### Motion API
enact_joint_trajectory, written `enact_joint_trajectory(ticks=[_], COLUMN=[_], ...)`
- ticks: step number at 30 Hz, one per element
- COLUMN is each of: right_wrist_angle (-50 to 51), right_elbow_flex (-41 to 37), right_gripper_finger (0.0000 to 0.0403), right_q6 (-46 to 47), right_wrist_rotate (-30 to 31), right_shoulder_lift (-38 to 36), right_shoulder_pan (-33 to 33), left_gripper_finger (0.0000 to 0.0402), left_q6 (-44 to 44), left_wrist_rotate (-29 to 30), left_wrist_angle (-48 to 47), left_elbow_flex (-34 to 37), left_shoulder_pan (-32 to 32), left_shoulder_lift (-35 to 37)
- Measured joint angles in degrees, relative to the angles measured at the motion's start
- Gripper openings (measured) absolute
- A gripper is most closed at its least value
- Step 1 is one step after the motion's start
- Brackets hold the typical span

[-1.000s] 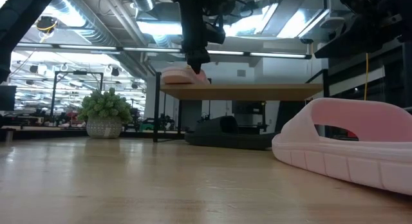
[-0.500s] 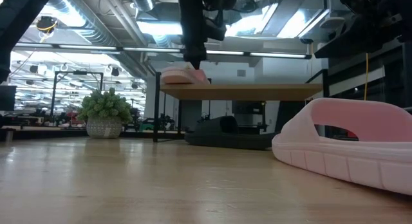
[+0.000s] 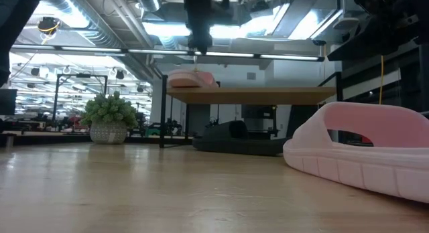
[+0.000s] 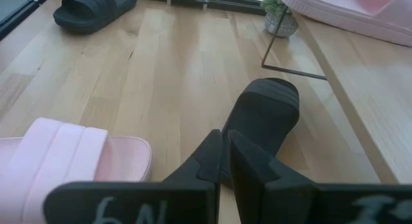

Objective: Pick and place slides into the shelf
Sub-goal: Put the pink slipper on the shelf

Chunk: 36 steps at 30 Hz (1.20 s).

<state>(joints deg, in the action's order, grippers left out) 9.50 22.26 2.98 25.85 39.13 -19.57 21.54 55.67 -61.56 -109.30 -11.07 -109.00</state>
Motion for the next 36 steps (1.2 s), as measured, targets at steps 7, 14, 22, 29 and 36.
enact_joint_trajectory(ticks=[7,14,22,29,36], right_wrist_angle=[0.35,2.26,2.38,2.38,2.29], right_elbow_flex=[0.00,0.00,0.00,0.00,0.04], right_gripper_finger=[0.0030,0.0030,0.0030,0.0030,0.0030], right_q6=[-0.02,1.90,2.69,2.69,2.73], right_wrist_rotate=[0.00,0.00,-1.53,-3.56,-3.65], right_shoulder_lift=[0.16,0.20,0.26,0.39,1.98], right_shoulder_pan=[-0.05,-0.05,-0.07,-0.07,-0.10], left_gripper_finger=[0.0121,0.0079,0.0004,0.0003,0.0001], left_q6=[-5.31,-13.51,-19.53,-21.37,-23.76], left_wrist_rotate=[-0.47,-8.94,-8.66,-10.10,-12.09], left_wrist_angle=[-0.32,-1.39,-0.66,9.53,19.19], left_elbow_flex=[-1.13,-1.03,4.58,16.17,29.79], left_shoulder_pan=[3.06,6.70,11.25,14.66,16.42], left_shoulder_lift=[5.05,7.91,7.93,10.76,19.16])
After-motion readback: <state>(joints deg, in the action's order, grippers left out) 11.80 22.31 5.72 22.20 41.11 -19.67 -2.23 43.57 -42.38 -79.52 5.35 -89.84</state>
